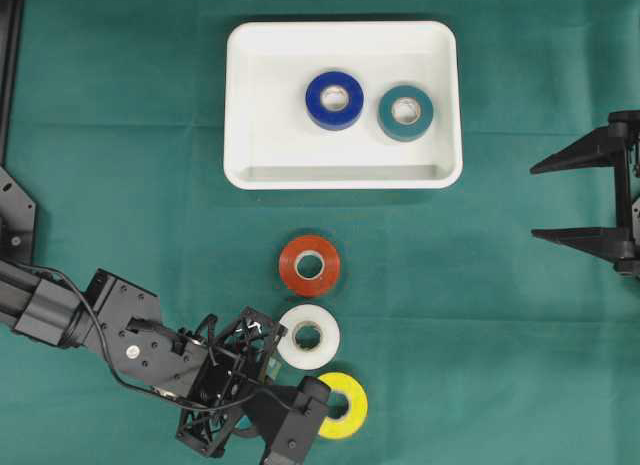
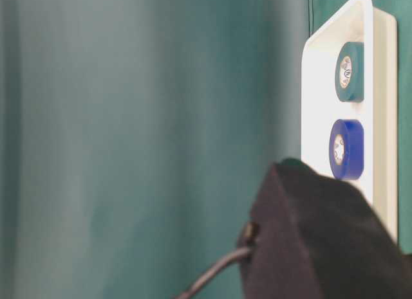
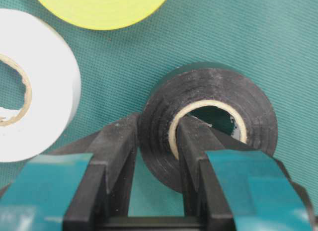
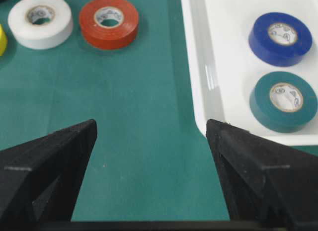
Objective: Pick up the tape from a random location and place it into the white case.
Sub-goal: 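Lower the left gripper into the black roll's core and close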
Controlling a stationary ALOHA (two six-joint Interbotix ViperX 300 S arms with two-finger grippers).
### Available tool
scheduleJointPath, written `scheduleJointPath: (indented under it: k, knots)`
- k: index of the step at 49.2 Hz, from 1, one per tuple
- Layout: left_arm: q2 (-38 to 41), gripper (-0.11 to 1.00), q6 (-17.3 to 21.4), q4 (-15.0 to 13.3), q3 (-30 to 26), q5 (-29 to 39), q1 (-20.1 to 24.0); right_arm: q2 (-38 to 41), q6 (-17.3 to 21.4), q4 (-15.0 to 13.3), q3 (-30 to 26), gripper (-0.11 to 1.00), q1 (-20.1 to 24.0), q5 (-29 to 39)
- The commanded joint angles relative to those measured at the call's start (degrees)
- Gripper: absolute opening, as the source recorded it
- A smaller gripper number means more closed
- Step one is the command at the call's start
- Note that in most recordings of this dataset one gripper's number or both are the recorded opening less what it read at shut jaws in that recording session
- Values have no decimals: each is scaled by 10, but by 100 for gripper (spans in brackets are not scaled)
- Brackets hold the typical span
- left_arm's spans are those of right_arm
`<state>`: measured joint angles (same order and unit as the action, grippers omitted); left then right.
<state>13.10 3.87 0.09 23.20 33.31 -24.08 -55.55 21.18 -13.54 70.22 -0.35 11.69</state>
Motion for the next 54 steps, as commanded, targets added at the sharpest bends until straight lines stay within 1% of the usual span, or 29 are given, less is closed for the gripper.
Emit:
scheduleJointPath:
  k: [1, 17, 35, 43, 54]
  knots:
    - [-36, 17, -1, -1, -24, 20, -7, 4, 0, -1, -15, 86, -1, -3]
    - [-96, 17, -1, -1, -70, 104, -16, 4, 0, -1, -16, 85, -1, 0]
    - [-160, 17, 0, 4, -142, 194, -22, 5, 0, 0, -16, 85, -1, 1]
    - [-179, 17, 0, 6, -163, 229, -22, 4, 0, 0, -16, 85, -1, 0]
    - [-186, 17, 0, 6, -197, 264, -24, 5, 0, 0, -16, 85, -1, 0]
